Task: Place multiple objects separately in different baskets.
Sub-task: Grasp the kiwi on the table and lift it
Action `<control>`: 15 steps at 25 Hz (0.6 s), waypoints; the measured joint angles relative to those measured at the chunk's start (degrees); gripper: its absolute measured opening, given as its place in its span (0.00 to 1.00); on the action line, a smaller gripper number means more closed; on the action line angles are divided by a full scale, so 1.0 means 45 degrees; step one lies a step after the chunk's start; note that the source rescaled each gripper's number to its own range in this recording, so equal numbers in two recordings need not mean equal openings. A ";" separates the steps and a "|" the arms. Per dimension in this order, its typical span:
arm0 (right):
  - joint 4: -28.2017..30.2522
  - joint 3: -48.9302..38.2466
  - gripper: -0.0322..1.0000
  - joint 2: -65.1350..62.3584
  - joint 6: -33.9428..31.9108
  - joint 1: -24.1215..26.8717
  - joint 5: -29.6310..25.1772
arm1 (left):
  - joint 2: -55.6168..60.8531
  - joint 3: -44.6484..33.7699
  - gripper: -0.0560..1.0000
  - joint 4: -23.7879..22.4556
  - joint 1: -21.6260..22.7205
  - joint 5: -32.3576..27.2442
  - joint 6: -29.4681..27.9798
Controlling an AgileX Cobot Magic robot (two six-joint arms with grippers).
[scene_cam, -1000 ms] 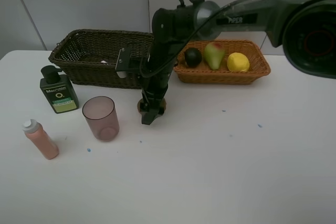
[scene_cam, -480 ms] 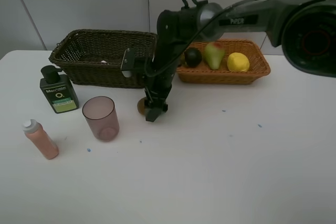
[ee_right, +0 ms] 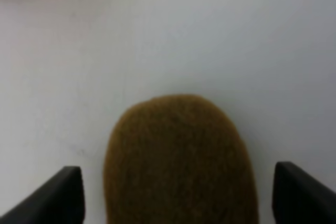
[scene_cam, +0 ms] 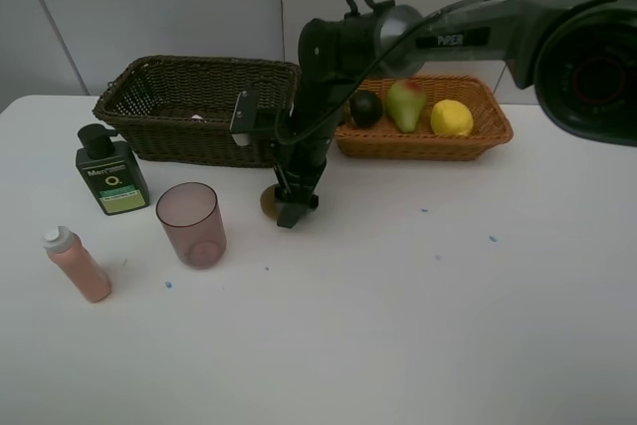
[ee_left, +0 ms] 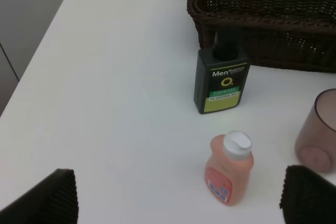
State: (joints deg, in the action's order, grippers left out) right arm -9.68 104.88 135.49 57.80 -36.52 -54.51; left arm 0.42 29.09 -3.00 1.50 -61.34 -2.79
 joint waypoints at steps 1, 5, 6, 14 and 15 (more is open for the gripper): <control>0.0000 0.0000 0.65 0.0000 0.0000 0.0000 -0.0018 | 0.0000 0.0000 1.00 0.0000 0.0000 0.0000 0.0000; -0.0014 0.0000 0.52 0.0000 0.0000 0.0013 -0.0326 | 0.0000 0.0000 1.00 0.0000 0.0000 0.0000 0.0000; -0.0014 0.0000 0.52 0.0000 0.0000 0.0013 -0.0367 | 0.0000 0.0000 1.00 0.0000 0.0000 0.0000 0.0000; -0.0014 0.0000 0.52 0.0000 0.0000 0.0013 -0.0420 | 0.0000 0.0000 1.00 0.0000 0.0000 0.0000 0.0000; -0.0014 0.0000 0.52 0.0000 0.0000 0.0013 -0.0414 | 0.0000 0.0000 1.00 0.0000 0.0000 0.0000 0.0000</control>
State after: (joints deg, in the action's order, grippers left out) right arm -9.75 104.88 135.49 57.80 -36.46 -56.37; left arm 0.42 29.09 -3.00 1.50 -61.34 -2.79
